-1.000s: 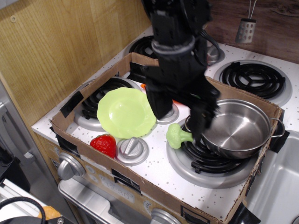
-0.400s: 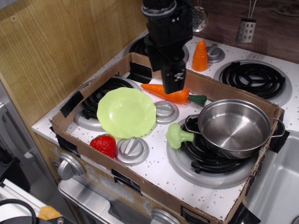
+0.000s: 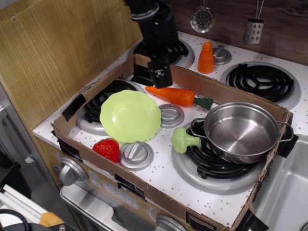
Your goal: Put carrot on plate
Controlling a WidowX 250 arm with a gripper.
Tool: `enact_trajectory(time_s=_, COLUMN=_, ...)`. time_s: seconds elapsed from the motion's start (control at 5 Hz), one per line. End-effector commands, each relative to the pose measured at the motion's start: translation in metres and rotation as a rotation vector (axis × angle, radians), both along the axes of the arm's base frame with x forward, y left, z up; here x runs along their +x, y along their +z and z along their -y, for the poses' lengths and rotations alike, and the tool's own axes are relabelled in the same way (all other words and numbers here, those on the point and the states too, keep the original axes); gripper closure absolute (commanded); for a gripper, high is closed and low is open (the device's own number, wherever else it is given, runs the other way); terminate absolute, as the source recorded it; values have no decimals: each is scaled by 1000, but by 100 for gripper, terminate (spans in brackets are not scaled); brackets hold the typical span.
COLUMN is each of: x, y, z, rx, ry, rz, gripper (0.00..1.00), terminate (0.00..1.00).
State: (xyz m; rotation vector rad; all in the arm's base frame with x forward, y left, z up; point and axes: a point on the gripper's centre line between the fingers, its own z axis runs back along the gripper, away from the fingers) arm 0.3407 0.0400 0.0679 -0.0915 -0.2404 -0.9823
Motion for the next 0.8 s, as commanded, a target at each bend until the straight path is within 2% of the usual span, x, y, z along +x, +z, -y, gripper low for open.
enact_trajectory(time_s=0.0, x=16, y=12, z=16, rx=38, ry=-212, rz=64, gripper=0, terminate=0)
enact_trajectory(time_s=0.2, x=15, y=5, z=22, rx=41, ry=-284, rz=95, gripper=0, terminate=0)
enact_trajectory(time_s=0.4, x=16, y=-2, z=24, rx=39, ry=-282, rz=106, gripper=0, terminate=0)
enact_trajectory(time_s=0.6, x=21, y=-12, z=26, rx=59, ry=-234, rz=191, gripper=0, terminate=0)
